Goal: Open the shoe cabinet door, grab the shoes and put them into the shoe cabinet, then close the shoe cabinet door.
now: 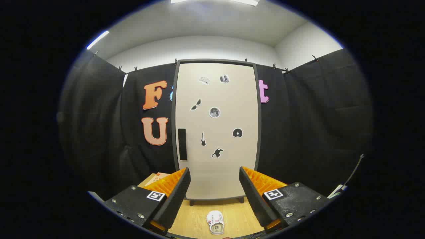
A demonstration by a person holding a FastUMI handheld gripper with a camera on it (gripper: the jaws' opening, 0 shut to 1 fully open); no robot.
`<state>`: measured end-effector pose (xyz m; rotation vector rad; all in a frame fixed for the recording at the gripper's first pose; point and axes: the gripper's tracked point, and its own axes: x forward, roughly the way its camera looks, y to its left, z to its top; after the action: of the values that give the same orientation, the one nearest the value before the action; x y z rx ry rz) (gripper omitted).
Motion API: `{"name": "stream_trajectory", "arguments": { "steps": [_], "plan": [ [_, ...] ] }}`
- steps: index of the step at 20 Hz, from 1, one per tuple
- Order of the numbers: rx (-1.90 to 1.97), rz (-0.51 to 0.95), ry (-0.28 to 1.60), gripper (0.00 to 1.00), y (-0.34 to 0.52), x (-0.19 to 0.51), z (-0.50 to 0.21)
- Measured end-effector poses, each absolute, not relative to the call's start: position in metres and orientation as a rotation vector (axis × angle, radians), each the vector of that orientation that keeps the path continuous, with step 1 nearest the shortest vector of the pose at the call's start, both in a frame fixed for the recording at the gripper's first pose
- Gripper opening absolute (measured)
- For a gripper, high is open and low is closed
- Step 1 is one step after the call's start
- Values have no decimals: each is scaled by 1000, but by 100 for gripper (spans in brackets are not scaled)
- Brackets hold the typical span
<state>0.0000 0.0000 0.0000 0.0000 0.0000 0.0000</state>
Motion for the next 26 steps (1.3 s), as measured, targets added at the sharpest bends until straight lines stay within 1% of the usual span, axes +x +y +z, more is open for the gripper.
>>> {"name": "stream_trajectory", "arguments": {
  "steps": [26],
  "plan": [
    [-7,30,25,92,12,18,-8]
  ]
}}
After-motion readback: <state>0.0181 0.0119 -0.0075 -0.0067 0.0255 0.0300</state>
